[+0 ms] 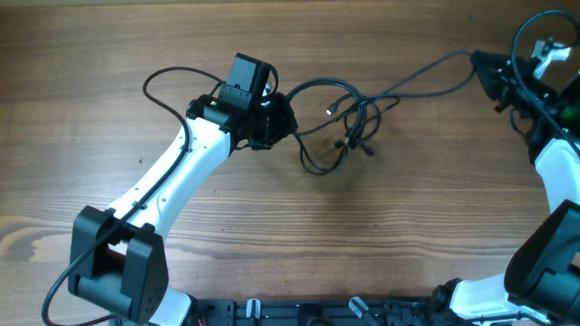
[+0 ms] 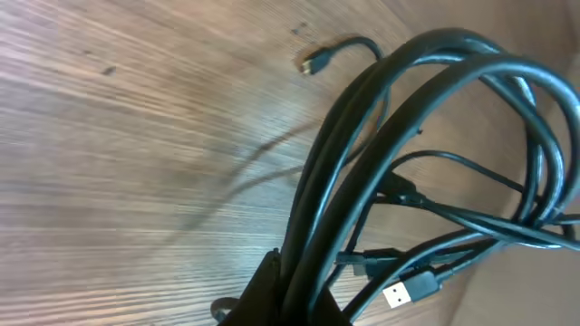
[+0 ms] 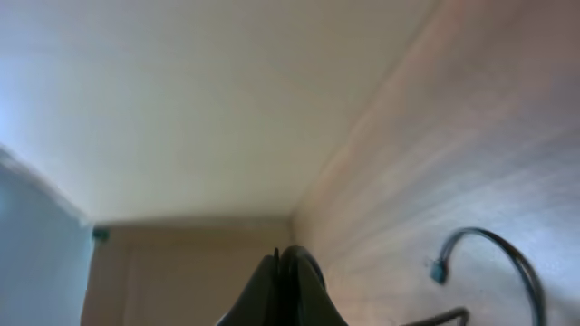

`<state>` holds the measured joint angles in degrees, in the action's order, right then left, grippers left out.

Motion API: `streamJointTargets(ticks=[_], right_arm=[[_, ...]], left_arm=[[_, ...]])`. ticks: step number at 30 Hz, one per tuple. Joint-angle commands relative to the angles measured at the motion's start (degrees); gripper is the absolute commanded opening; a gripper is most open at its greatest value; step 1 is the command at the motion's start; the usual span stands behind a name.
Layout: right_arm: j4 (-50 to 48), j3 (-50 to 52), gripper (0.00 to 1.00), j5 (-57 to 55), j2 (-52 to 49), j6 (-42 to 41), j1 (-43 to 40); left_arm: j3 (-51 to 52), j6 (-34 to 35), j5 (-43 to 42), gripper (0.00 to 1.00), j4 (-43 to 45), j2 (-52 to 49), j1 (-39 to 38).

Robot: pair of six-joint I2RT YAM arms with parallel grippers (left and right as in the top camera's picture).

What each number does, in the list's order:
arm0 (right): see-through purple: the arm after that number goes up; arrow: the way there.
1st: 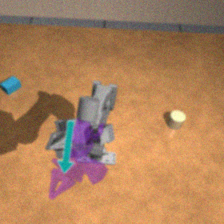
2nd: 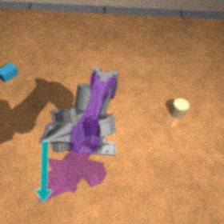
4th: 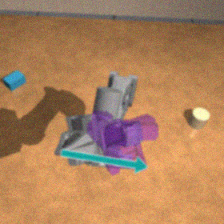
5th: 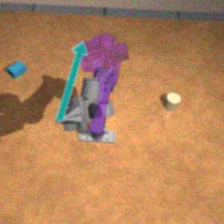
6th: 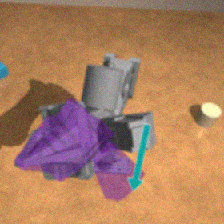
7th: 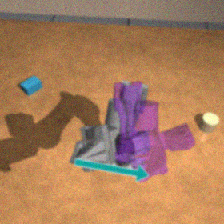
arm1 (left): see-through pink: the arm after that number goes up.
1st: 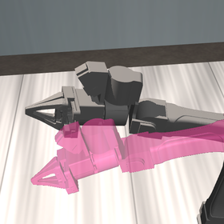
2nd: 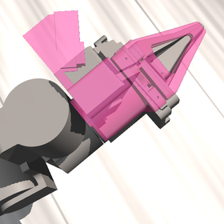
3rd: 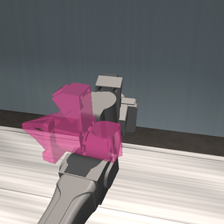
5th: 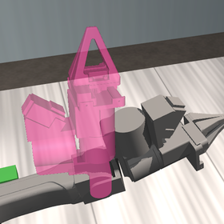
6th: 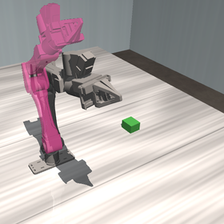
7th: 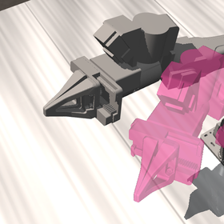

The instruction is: Untangle cables

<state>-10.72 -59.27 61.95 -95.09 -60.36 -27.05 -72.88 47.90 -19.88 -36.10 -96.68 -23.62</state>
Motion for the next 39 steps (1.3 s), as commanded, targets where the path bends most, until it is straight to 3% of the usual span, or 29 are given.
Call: streamJointTargets(ticks=[1, 2, 7, 11, 13, 15, 20, 24, 31, 34, 35, 39], right_arm=[[8.5, -0.4, 0.05, -16.2, 1.2, 11.4, 0.6], [13.7, -0.4, 0.05, -22.9, 1.2, 15.4, 1.7], [27.1, -3.2, 0.05, -35.4, 1.2, 21.6, 4.2], [41.5, -13.7, 0.21, -40.6, 1.4, 27.9, 6.1], [47.6, -19.9, 0.35, -39.5, 1.4, 30.8, 7.0], [50.9, -22.7, 0.38, -38.1, 1.7, 32.9, 7.6], [52.8, -23.3, 0.56, -38.1, 1.7, 36.4, 10.0], [53.6, -23.3, 0.58, -37.9, 1.7, 38.0, 10.2], [54.5, -23.3, 0.67, -31.3, 1.7, 46.9, 10.7], [55.3, -23.3, 0.69, -31.5, 1.7, 48.7, 12.5], [55.4, -23.3, 0.7, -31.5, 1.7, 49.0, 13.2], [55.4, -23.3, 0.76, -33.2, 1.7, 49.7, 16.7]], left_arm=[[0.0, -2.6, 5.0, 0.04, -1.0, 1.3, 0.3], [0.0, -2.6, 5.0, 0.04, -1.0, 1.3, 0.3], [0.0, -2.6, 5.0, 0.04, -0.6, 1.3, 0.3], [0.0, -2.6, 5.0, 0.04, -0.5, 1.3, 0.3], [0.0, -2.6, 5.0, 0.04, 0.0, 1.3, 0.3], [0.0, -2.6, 4.9, 0.04, 0.0, 1.3, 0.3], [0.0, -2.6, 4.9, 0.04, 0.1, 1.3, 0.3], [0.0, -3.3, 4.9, 0.04, 0.1, 1.3, 0.3], [0.0, -16.3, 4.5, 0.04, 2.3, 1.3, 0.2], [0.0, -19.1, 4.3, 0.14, 2.6, 1.3, 0.2], [0.0, -19.6, 4.3, 0.34, 2.2, 1.3, 0.2], [-0.9, -24.9, 4.0, 0.69, 1.2, 1.5, 1.4]])
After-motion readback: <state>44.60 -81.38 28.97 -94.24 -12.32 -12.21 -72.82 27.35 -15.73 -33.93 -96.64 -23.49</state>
